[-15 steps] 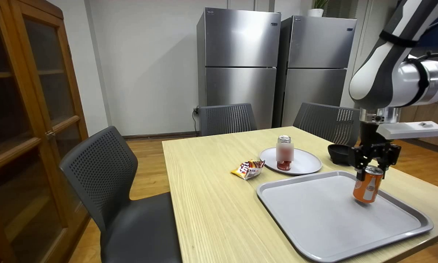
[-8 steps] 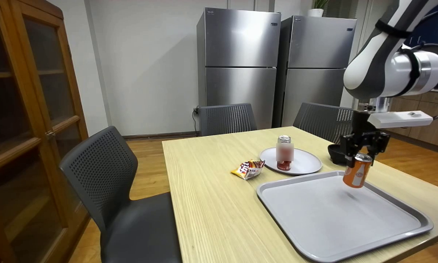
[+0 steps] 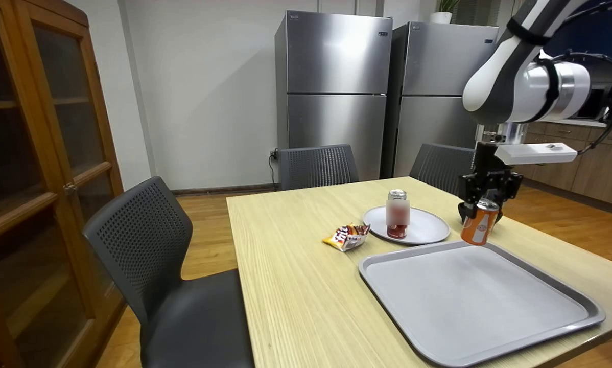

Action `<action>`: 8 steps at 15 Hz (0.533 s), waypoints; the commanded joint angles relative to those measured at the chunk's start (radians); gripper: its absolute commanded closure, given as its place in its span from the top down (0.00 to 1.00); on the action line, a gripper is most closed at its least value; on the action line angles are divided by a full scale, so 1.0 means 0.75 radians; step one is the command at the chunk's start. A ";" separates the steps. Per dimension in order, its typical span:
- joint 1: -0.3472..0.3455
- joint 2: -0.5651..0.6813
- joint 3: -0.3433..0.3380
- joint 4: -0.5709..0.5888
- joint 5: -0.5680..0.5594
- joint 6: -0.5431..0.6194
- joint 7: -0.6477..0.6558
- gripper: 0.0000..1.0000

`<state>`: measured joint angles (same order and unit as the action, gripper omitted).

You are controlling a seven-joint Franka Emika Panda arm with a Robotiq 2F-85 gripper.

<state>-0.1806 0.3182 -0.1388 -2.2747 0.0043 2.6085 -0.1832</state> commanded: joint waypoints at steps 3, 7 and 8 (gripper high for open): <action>-0.044 0.116 0.057 0.220 0.062 -0.134 -0.063 0.38; -0.058 0.232 0.085 0.391 0.096 -0.193 -0.062 0.38; -0.061 0.265 0.092 0.438 0.103 -0.211 -0.060 0.38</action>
<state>-0.1924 0.4504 -0.1059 -2.0698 0.0481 2.5250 -0.1919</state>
